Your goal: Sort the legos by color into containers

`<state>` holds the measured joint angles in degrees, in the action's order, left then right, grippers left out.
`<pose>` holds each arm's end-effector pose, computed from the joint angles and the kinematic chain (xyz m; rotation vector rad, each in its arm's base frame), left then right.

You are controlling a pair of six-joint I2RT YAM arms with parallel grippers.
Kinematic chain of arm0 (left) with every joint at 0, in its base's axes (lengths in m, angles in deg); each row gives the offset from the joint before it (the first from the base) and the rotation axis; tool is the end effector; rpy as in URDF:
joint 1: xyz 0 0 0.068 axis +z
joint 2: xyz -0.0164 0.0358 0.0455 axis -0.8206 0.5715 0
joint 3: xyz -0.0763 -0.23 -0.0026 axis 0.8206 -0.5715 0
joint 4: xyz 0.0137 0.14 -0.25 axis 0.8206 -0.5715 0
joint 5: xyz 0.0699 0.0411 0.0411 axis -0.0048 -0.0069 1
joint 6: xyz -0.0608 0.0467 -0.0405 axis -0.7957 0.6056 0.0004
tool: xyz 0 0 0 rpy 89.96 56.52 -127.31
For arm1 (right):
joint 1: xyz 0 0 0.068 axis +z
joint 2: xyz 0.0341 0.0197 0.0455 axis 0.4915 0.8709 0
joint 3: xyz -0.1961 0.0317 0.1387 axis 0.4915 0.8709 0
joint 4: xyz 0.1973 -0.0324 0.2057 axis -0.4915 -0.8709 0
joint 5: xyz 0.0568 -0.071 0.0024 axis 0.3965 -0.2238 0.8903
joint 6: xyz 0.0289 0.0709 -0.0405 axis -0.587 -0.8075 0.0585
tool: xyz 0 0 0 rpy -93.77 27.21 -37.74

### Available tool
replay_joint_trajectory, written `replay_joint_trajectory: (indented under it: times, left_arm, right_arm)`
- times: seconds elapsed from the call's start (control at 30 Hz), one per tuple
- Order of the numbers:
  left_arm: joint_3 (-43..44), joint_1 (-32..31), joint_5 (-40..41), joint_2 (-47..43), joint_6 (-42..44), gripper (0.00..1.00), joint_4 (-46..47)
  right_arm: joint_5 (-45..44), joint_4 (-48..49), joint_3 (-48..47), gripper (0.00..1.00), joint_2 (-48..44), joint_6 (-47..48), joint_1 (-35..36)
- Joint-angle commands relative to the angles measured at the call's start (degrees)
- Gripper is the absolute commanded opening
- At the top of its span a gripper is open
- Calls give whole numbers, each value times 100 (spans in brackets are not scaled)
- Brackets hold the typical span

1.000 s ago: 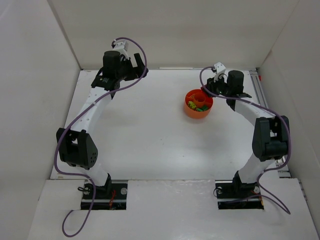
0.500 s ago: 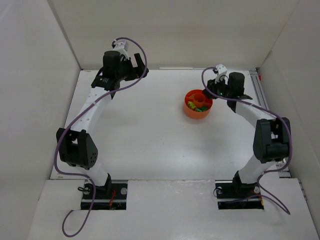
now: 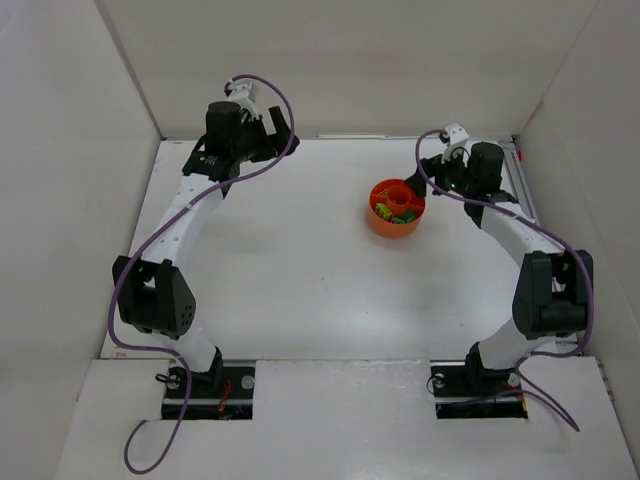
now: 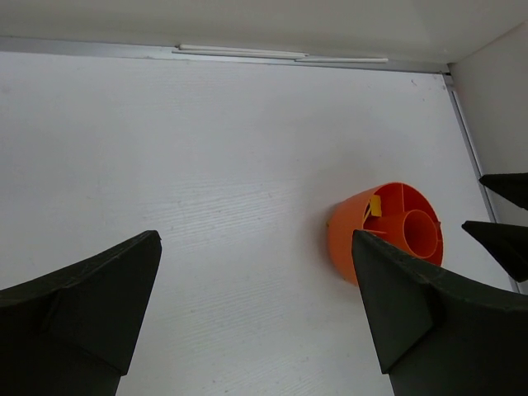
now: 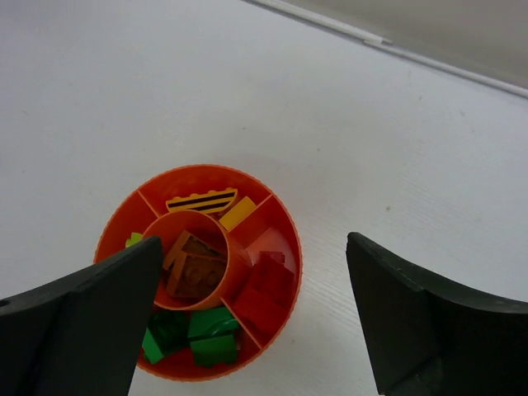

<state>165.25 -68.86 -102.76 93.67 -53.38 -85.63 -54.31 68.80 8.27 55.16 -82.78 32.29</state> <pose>0.4344 -0.1267 0.3482 0.1011 1.8444 -0.6471 0.4244 0.0575 0.2175 -0.4842 1.8646 0.4337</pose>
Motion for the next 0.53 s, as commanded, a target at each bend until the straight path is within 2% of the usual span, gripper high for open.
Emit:
replay_joint_trajectory:
  times: [0.0,0.5]
  left_arm:
    - [2,27,-55,-286,-62,100,224]
    - [-692,27,305,-954,-176,100,269]
  right_arm:
    - [34,93,18,100,-541,-88,-153]
    - [-713,-294,308,100,-1385,-237,-206]
